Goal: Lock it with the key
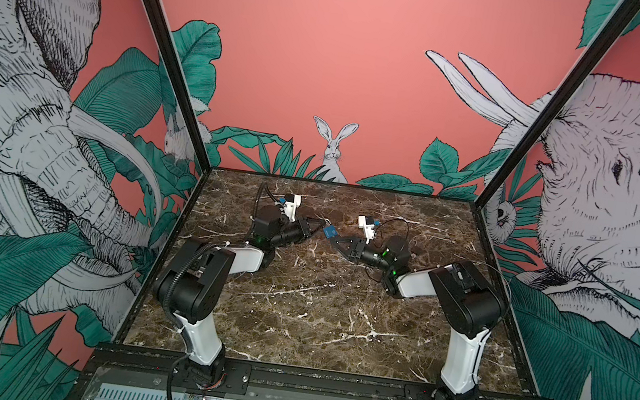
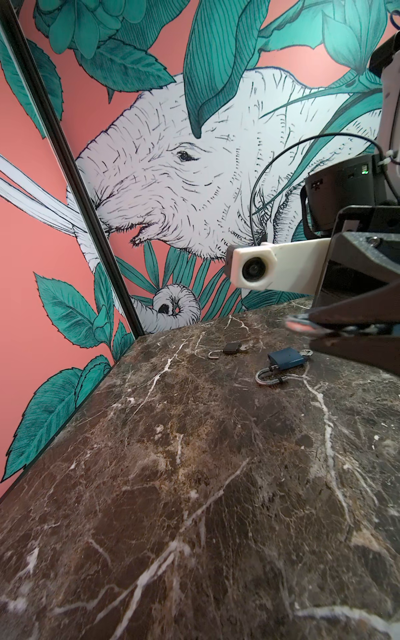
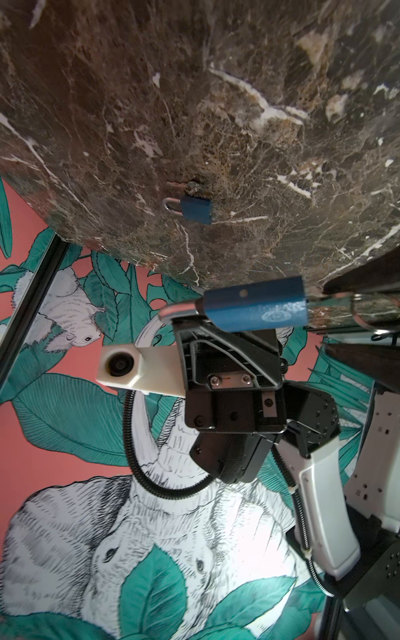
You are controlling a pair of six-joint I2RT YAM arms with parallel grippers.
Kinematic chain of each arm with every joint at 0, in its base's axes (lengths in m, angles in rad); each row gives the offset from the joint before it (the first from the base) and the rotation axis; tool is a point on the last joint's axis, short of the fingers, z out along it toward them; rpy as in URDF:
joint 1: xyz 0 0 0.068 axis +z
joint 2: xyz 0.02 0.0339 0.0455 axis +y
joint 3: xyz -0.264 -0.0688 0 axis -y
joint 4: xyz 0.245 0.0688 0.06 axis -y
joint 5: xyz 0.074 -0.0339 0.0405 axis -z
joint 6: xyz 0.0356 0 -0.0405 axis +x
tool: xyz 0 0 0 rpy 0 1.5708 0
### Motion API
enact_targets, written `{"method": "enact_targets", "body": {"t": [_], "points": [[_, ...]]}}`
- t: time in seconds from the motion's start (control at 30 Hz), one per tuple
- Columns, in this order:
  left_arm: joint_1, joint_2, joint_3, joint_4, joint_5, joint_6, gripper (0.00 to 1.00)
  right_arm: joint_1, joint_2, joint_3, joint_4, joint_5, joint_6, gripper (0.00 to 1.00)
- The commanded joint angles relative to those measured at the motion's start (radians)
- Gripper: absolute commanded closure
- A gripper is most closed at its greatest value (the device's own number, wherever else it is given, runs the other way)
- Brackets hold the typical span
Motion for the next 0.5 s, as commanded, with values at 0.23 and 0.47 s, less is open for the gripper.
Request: {"method": "enact_targets", "body": {"t": [0.23, 0.47], "points": [[0.004, -0.018, 0.012, 0.033, 0.000, -0.001, 1.00, -0.006, -0.009, 0.008, 0.088, 0.018, -0.004, 0.98], [0.006, -0.012, 0.004, 0.045, -0.048, -0.022, 1.00, -0.009, -0.032, -0.030, 0.103, 0.074, -0.028, 1.00]]}}
